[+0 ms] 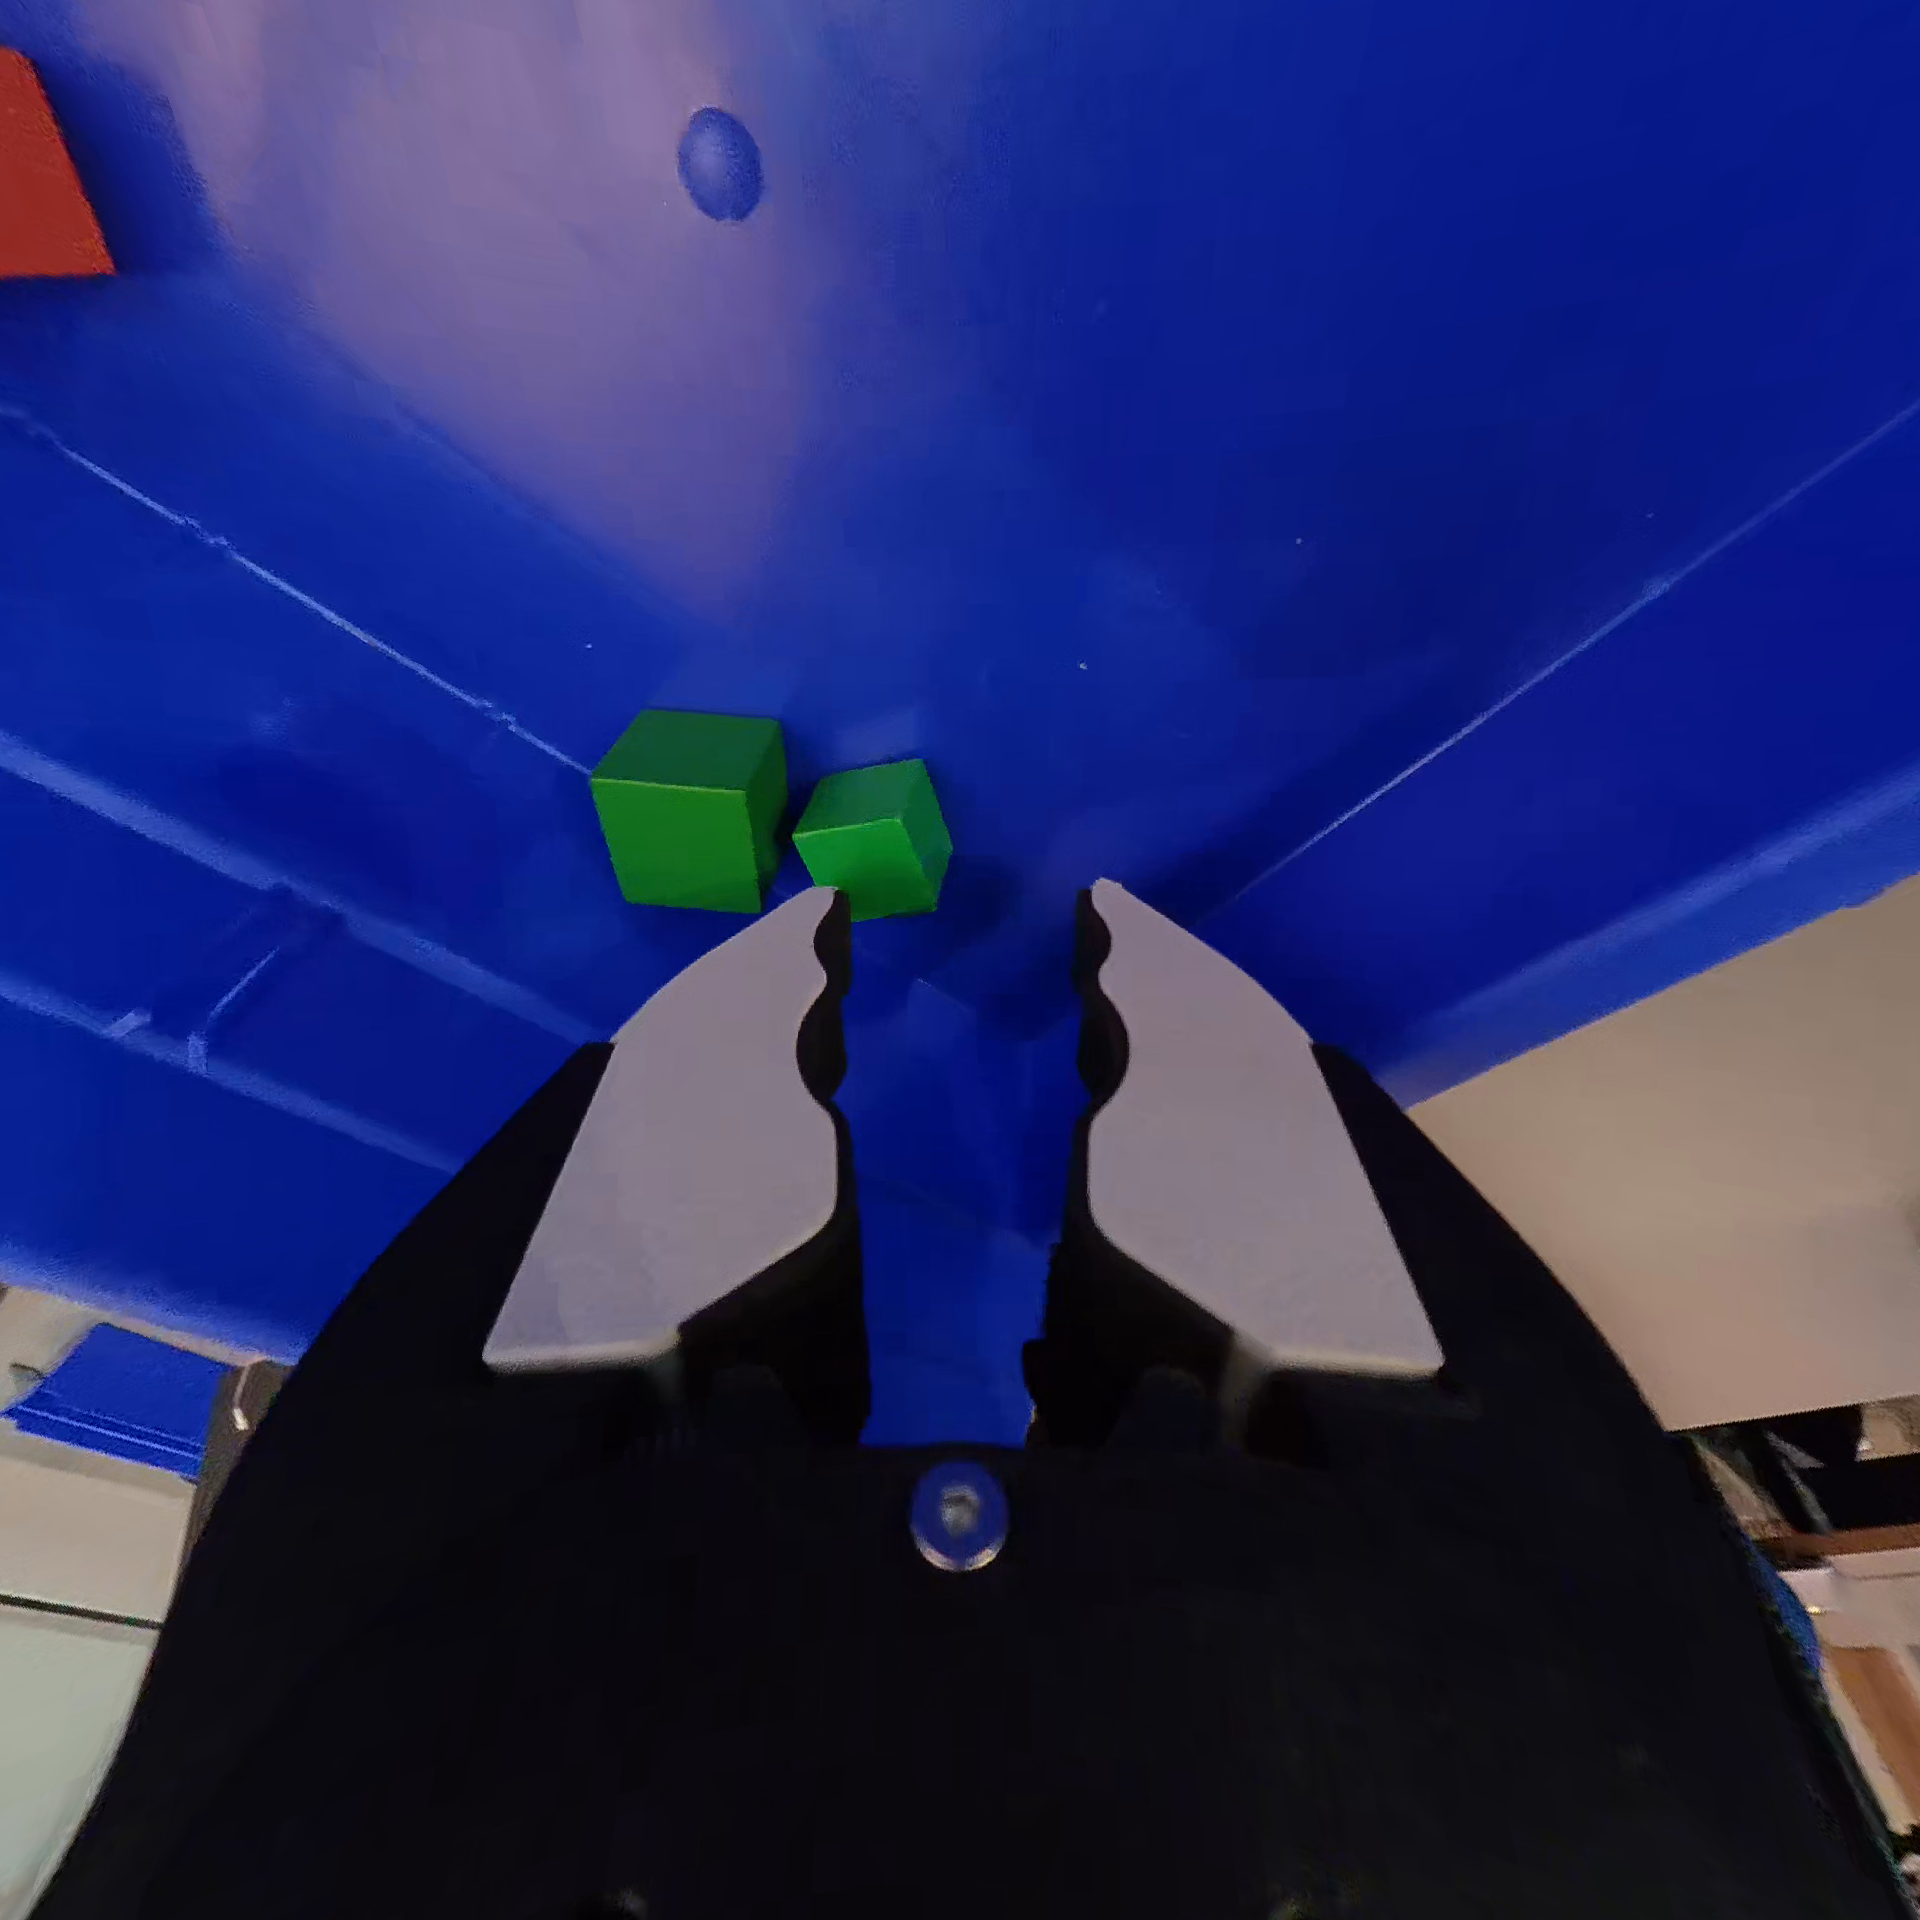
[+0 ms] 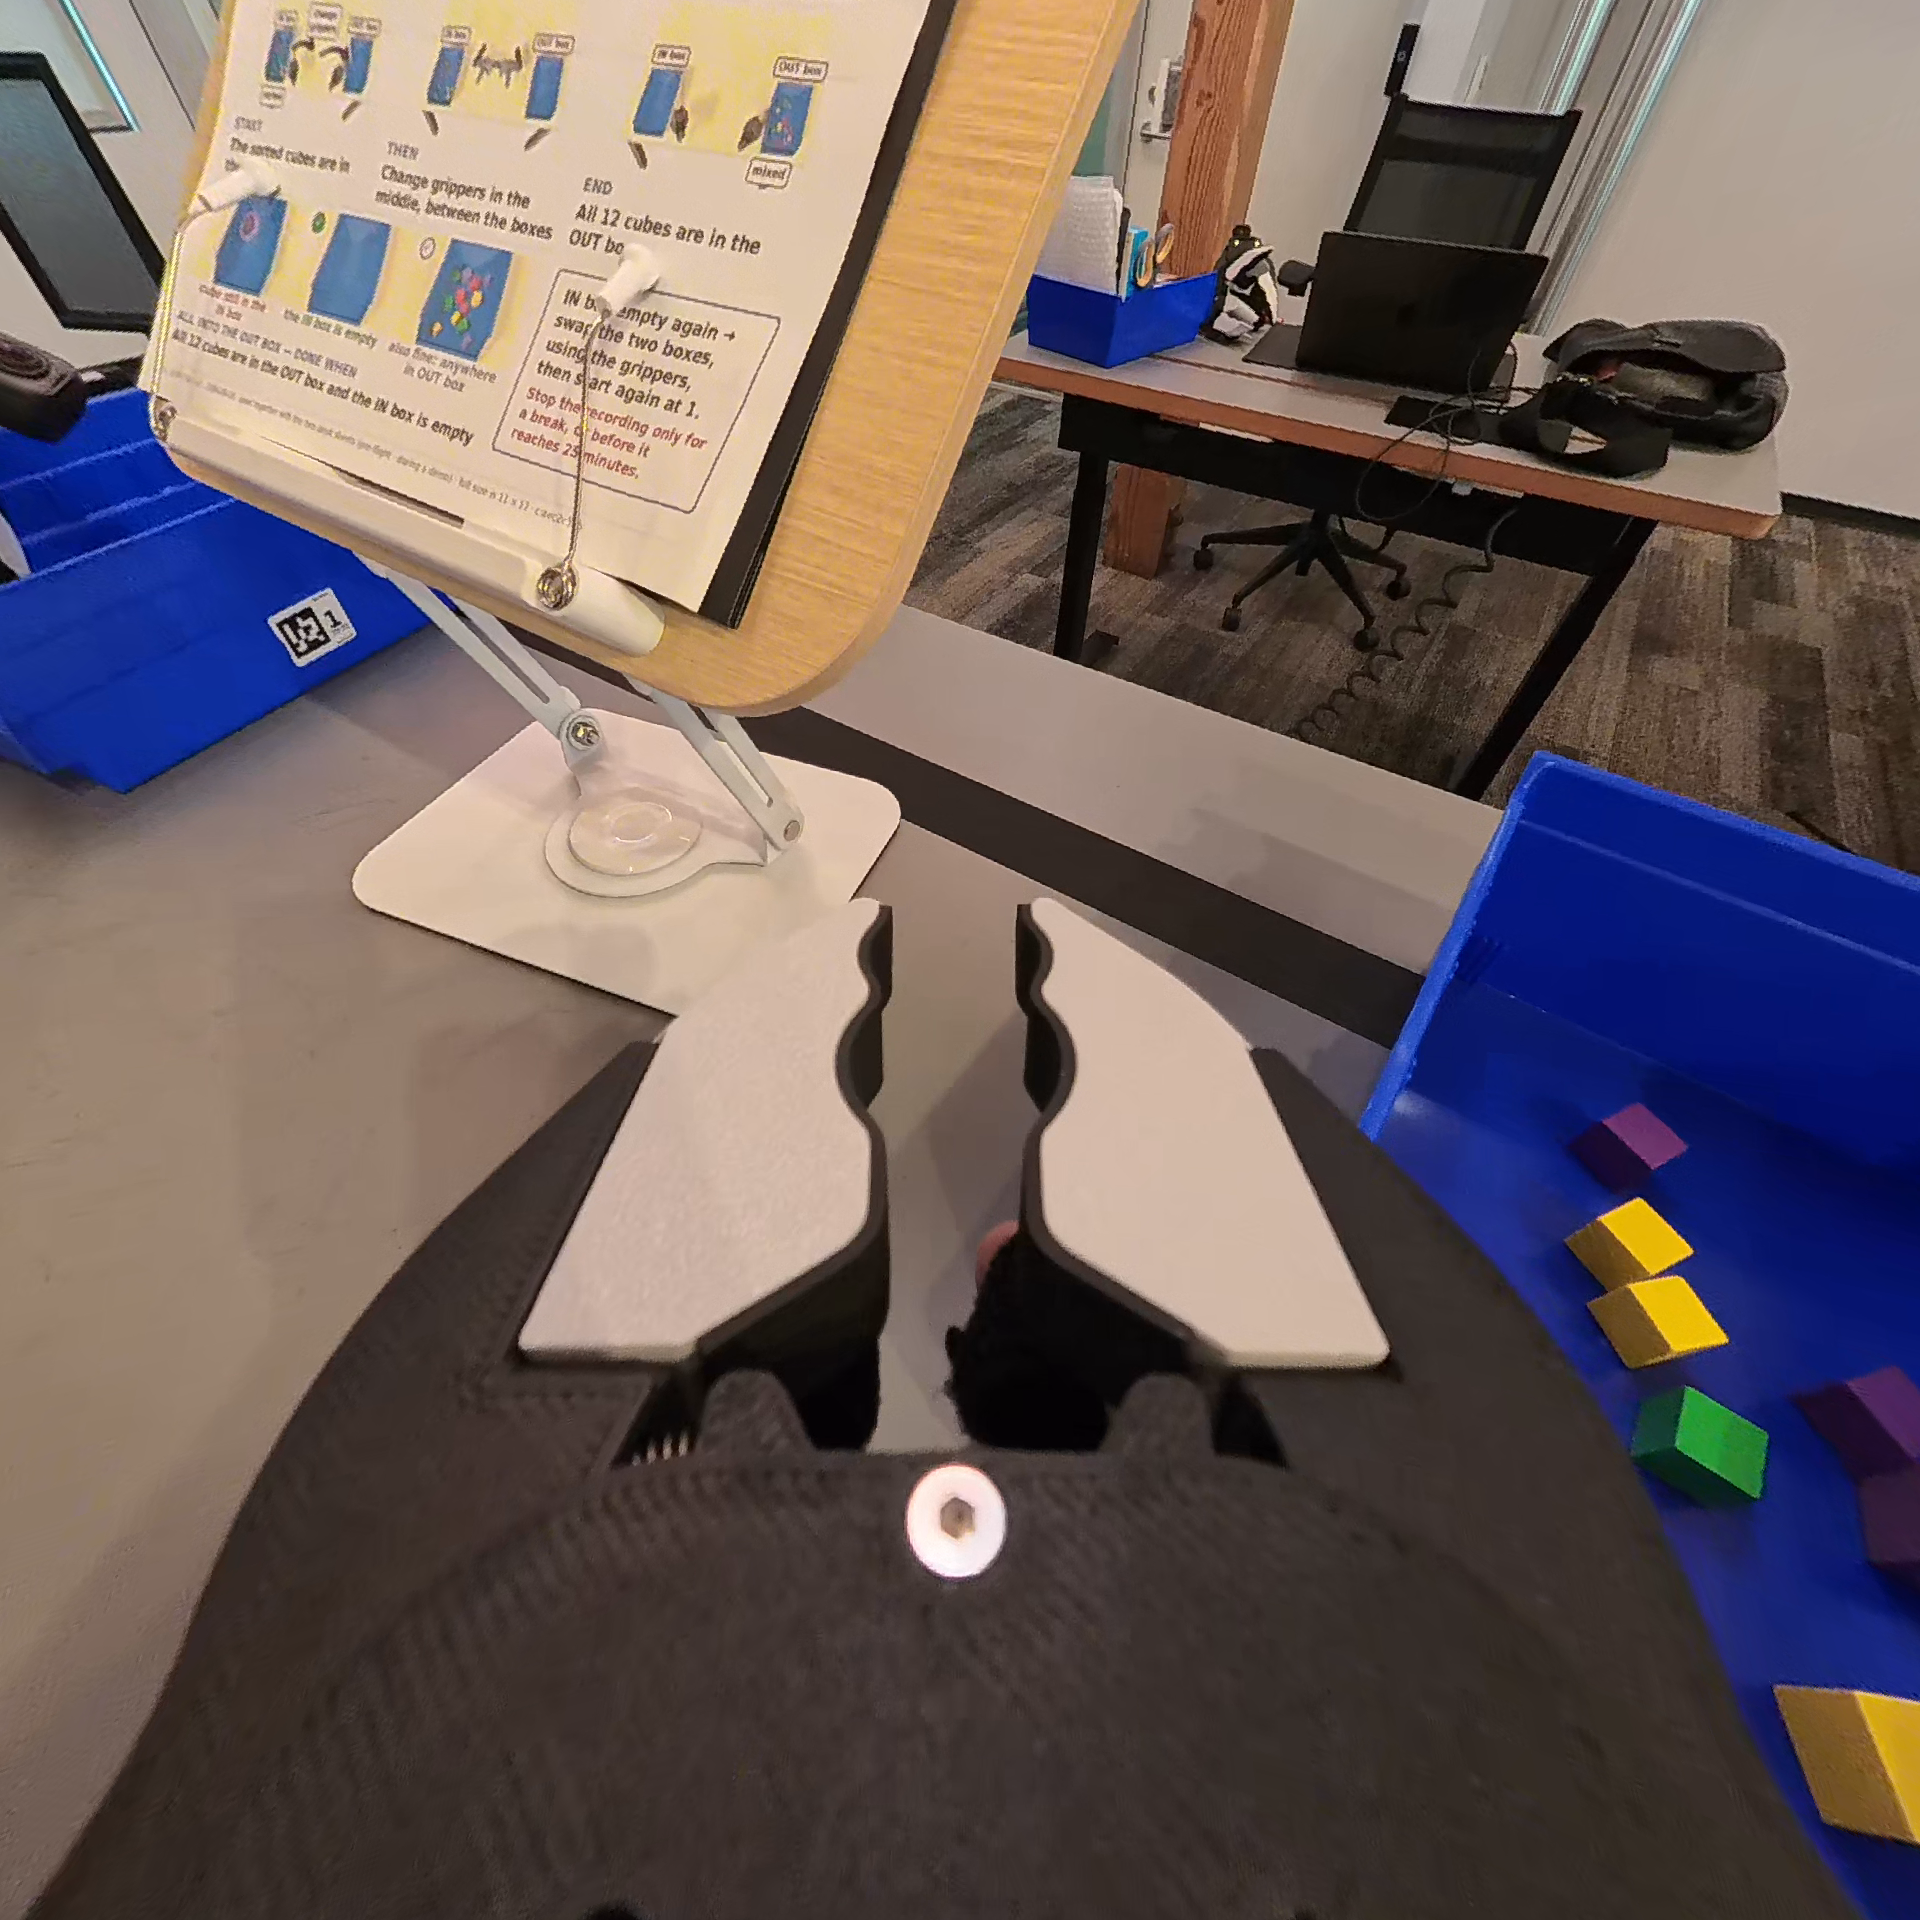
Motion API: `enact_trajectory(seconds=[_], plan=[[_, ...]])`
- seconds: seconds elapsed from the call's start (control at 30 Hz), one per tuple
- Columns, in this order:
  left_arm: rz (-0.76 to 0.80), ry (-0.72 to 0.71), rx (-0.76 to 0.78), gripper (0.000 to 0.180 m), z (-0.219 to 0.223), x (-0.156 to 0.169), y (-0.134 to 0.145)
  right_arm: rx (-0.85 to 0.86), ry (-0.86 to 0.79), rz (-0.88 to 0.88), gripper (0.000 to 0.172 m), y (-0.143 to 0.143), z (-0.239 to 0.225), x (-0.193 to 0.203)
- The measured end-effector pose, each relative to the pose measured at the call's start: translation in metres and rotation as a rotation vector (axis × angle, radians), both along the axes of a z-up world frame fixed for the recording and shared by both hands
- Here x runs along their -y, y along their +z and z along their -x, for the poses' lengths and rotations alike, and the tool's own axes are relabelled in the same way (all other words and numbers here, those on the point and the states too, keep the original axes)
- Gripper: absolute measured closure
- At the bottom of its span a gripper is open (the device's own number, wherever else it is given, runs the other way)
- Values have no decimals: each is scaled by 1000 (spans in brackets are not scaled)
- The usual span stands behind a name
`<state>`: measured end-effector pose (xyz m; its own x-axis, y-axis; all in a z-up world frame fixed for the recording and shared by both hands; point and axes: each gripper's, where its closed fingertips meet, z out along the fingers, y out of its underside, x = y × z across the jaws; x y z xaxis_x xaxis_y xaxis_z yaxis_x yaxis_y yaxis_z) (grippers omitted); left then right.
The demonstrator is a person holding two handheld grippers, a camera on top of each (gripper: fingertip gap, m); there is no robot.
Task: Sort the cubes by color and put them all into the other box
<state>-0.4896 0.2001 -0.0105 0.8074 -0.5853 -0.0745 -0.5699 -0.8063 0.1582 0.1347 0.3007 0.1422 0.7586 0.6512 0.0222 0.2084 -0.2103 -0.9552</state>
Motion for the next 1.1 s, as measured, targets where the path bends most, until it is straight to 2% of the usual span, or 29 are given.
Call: enact_trajectory(seconds=[0.3,0.5,0.73,0.83,0.9,1.1], plan=[[-16,24,-38,137,8,-11,-5,-3,-8,2,149,-1,-3,0],[23,6,-64,158,10,-10,-12,0,-8,0,149,-1,-4,0],[-24,-16,-52,158,4,-14,-6,13,-23,-24,149,3,-7,-1],[-95,-6,-6,159,-9,-17,13,17,14,-88,149,16,1,7],[-168,-13,74,159,-33,-20,32,-6,79,-131,149,30,14,18],[-370,-176,373,159,-160,-20,101,-64,336,-127,146,48,91,55]])
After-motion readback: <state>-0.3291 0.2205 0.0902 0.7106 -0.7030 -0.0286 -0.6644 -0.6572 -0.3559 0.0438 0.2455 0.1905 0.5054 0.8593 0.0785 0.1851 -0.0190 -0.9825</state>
